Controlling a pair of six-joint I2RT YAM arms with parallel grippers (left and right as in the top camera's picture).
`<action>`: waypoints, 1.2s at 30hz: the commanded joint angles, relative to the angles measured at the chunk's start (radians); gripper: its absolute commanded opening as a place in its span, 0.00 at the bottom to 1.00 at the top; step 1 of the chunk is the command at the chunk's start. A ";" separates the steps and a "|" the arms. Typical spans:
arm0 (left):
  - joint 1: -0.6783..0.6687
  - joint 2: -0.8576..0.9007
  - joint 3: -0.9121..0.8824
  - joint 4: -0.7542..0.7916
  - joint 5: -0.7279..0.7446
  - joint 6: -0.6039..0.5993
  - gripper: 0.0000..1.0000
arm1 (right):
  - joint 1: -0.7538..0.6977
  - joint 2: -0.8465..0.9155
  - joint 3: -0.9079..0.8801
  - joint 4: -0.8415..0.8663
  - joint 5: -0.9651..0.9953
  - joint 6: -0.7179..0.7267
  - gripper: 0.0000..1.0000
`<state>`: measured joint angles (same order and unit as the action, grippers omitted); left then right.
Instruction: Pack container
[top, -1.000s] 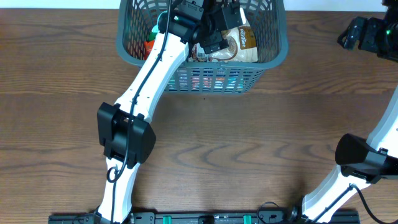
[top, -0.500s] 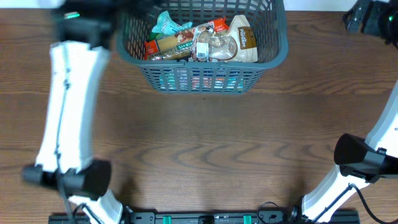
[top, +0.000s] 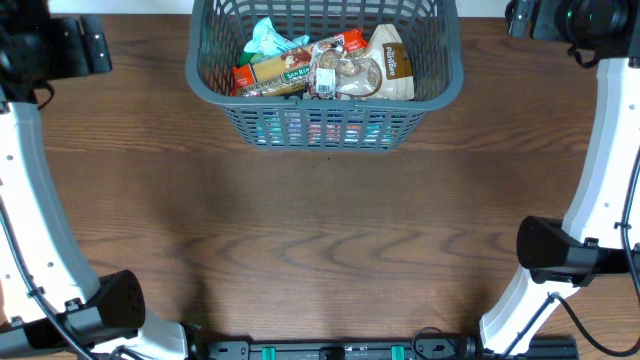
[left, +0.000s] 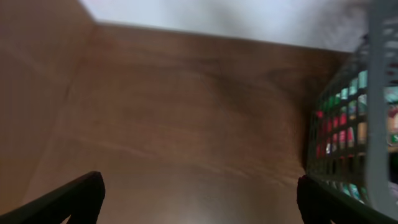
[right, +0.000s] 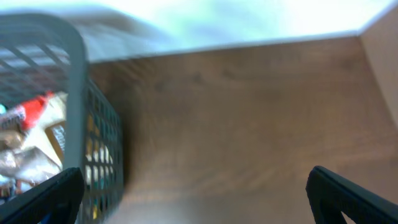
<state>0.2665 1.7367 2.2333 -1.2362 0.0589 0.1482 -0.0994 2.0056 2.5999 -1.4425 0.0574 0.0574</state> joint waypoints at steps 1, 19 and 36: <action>0.004 -0.041 -0.058 -0.007 -0.003 -0.072 0.99 | -0.001 0.008 -0.003 -0.066 0.072 0.080 0.99; -0.160 -0.564 -0.850 0.270 0.004 0.036 0.99 | 0.019 -0.146 -0.003 -0.256 0.112 0.129 0.99; -0.251 -0.972 -1.367 0.505 -0.056 0.114 0.99 | 0.130 -0.494 -0.772 0.041 0.122 0.156 0.99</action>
<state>0.0185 0.8062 0.8906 -0.7448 0.0372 0.2443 0.0021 1.5970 1.9835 -1.4487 0.1680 0.1871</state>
